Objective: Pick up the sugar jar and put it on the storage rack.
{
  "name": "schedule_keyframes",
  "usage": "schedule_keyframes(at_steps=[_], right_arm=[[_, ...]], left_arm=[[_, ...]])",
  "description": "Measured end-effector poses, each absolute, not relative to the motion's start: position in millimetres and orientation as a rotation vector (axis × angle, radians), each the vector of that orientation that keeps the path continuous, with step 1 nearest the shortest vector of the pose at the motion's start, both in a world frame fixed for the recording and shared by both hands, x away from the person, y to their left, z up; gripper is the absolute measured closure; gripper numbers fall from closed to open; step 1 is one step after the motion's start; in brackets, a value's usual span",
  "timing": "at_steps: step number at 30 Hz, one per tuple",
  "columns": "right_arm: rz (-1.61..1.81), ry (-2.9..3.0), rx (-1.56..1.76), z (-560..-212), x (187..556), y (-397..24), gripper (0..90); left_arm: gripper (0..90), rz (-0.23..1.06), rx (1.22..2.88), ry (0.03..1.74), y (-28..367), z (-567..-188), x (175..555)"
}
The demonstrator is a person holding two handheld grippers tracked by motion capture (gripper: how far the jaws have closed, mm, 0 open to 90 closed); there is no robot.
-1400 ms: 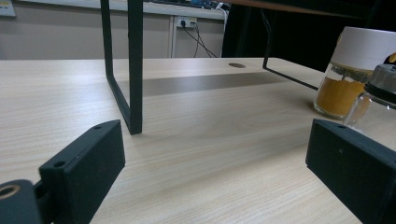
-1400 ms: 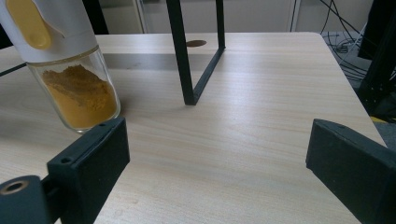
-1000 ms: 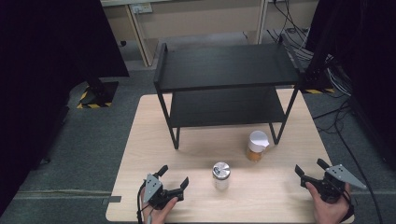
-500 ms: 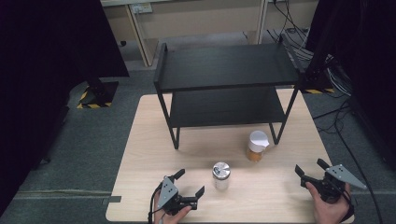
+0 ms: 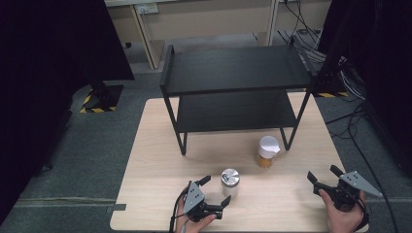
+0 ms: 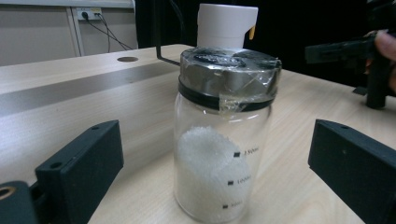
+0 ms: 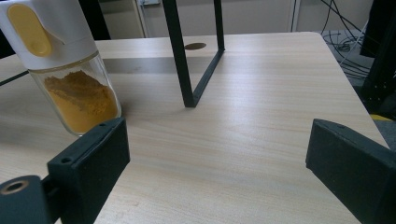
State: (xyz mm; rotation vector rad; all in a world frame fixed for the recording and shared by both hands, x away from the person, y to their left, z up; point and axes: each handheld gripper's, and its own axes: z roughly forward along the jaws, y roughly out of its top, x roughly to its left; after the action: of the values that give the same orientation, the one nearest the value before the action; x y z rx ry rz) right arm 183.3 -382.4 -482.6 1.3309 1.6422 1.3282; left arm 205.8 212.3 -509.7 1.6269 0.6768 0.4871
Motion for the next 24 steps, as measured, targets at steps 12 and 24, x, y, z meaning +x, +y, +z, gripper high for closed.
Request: schedule_keyframes(at_steps=[12, 24], right_arm=[[1.332, 1.639, 1.329, -483.2, 182.6, -382.6, 6.6], [1.340, 1.634, 1.331, -483.9, 182.3, -383.6, 6.7]], left_arm=[[11.0, 0.478, 1.679, 0.652, 194.8, -501.8, 218.9], [24.5, 0.484, 1.732, 0.666, 183.7, -495.2, 225.1]])
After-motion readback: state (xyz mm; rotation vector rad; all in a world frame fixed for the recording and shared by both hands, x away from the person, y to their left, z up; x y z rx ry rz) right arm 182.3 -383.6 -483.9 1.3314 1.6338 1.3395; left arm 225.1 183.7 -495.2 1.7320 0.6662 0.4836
